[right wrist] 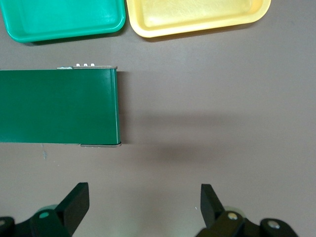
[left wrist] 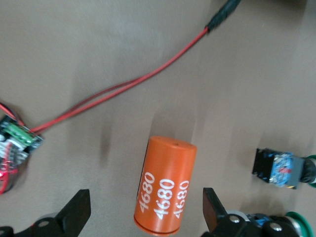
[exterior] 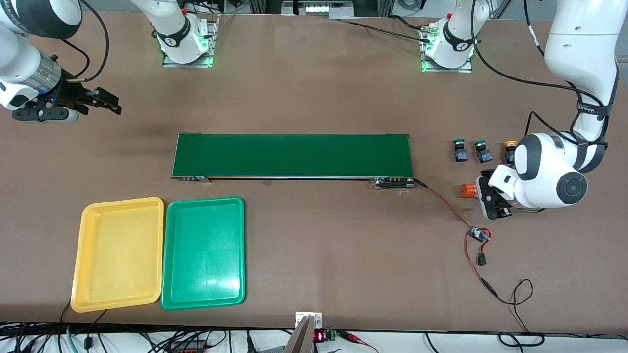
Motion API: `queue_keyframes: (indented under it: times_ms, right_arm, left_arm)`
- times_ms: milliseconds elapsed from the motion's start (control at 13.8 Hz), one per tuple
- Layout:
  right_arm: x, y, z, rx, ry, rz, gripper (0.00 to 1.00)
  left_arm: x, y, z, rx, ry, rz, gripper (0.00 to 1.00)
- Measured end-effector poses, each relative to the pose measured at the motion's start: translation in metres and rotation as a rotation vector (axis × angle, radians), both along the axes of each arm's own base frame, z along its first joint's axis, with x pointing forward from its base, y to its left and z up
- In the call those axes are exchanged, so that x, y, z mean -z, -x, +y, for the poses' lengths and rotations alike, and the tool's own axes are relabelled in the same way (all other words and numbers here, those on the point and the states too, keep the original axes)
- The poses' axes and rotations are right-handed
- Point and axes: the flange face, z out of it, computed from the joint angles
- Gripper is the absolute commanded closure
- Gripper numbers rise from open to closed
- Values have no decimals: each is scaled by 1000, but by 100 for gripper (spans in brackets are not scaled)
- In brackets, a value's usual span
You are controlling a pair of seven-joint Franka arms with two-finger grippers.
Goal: Sort buttons by color to trays
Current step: 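Grasp the orange cylinder with the left gripper, then carry the cylinder onto the green conveyor belt with the left gripper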
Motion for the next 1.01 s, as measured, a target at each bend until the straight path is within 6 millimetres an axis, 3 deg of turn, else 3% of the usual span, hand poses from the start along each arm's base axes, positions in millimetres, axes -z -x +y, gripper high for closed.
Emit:
queue_keyframes:
  times_ms: [289, 506, 651, 940, 1013]
  right_arm:
    - [1, -5, 2, -4, 2, 8, 0]
    - [1, -3, 1, -6, 13, 36, 0]
    - [-2, 0, -2, 9, 47, 72, 0]
    - [-2, -1, 7, -2, 58, 76, 0]
    - [-1, -3, 10, -7, 60, 75, 0]
  left_arm:
    - [20, 14, 5, 8, 7, 30, 1]
    - [23, 17, 2, 20, 11, 36, 32]
    - [23, 15, 0, 73, 21, 13, 58]
    - [19, 12, -2, 115, 27, -15, 93]
    - [18, 10, -3, 120, 26, -23, 96]
